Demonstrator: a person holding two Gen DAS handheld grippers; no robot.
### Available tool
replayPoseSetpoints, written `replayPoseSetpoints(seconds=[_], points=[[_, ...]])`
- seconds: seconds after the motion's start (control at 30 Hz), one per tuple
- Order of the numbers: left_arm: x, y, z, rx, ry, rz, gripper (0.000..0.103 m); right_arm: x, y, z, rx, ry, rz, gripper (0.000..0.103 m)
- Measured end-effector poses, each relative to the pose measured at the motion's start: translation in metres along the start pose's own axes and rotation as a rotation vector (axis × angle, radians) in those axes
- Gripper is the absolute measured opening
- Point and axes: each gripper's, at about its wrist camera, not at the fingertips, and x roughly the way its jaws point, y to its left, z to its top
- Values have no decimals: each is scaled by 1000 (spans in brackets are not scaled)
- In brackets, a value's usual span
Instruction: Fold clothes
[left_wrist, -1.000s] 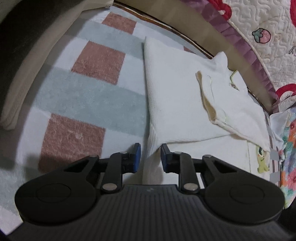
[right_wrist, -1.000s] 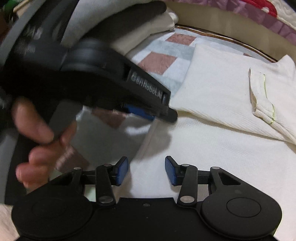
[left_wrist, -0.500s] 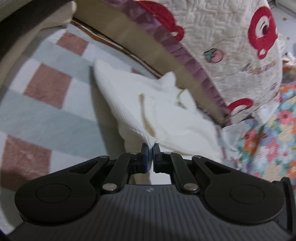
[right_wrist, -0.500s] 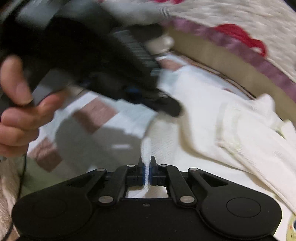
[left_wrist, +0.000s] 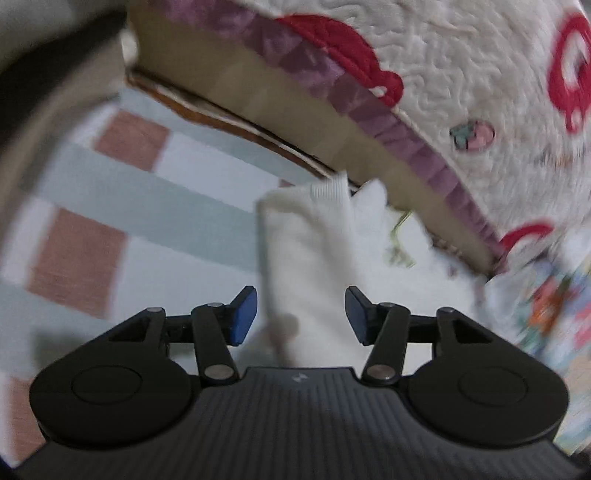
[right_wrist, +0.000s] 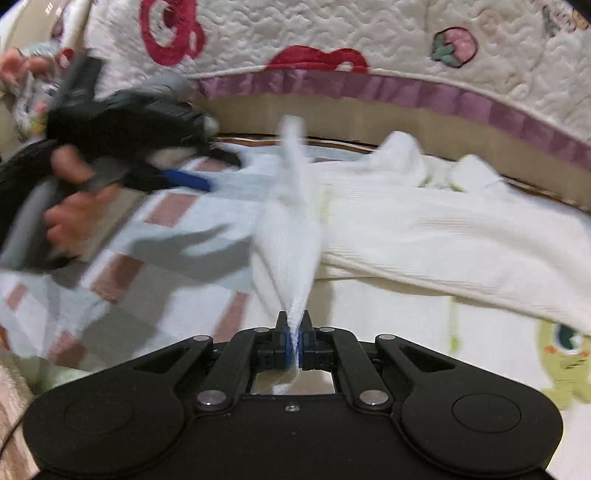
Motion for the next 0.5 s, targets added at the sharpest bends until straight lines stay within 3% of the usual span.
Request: replayPoseSetpoints(seconds=[0.07, 0.13, 0.2, 0.43, 0.5], points=[[12, -5, 13, 2, 4, 24, 52, 17, 4, 6, 63, 40, 54, 6], [21, -19, 17, 76, 10, 111, 56, 35, 8, 13, 118, 74, 97, 6], [26, -29, 10, 132, 11, 184, 57, 37, 20, 18, 71, 73, 101, 6], [36, -9, -25, 76, 17, 49, 59, 12, 13, 2, -9, 6, -14, 6], [41, -11, -25, 69, 29, 15, 59, 16, 1, -1, 18, 24, -41, 6]])
